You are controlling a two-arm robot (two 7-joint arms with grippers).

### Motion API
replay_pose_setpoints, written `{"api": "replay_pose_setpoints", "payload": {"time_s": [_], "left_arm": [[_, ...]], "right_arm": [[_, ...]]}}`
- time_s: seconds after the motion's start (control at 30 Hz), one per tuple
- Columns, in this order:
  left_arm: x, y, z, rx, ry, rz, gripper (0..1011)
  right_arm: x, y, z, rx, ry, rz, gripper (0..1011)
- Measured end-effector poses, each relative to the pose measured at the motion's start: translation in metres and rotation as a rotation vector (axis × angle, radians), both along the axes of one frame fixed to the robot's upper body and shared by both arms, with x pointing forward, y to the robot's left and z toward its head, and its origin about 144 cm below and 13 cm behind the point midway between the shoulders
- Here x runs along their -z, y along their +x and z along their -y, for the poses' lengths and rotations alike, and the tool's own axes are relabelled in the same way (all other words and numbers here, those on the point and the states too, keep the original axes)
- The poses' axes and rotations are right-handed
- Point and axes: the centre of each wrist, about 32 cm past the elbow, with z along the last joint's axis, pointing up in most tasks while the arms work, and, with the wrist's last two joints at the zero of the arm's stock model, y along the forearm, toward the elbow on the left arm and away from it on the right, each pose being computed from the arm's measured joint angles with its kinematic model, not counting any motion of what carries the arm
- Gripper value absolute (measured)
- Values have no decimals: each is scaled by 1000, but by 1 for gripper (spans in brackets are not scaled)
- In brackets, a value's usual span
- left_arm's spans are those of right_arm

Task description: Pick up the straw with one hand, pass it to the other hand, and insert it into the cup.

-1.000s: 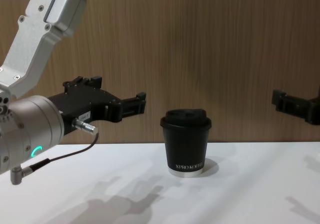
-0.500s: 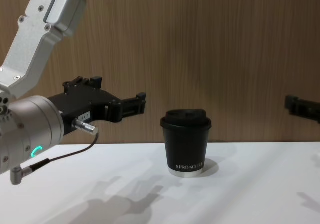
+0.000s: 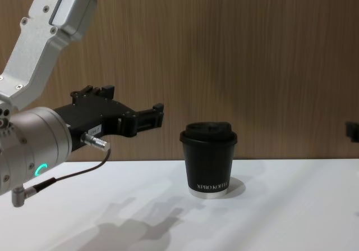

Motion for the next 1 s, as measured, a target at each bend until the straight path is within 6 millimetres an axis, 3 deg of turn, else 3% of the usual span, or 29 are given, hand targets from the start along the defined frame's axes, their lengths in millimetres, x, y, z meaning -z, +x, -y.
{"api": "replay_pose_setpoints", "payload": {"time_s": [1.0], "left_arm": [[0,0,0,0,0,0,1003]], "right_arm": [[17,-11,23,89,-19,-162,1002]]}}
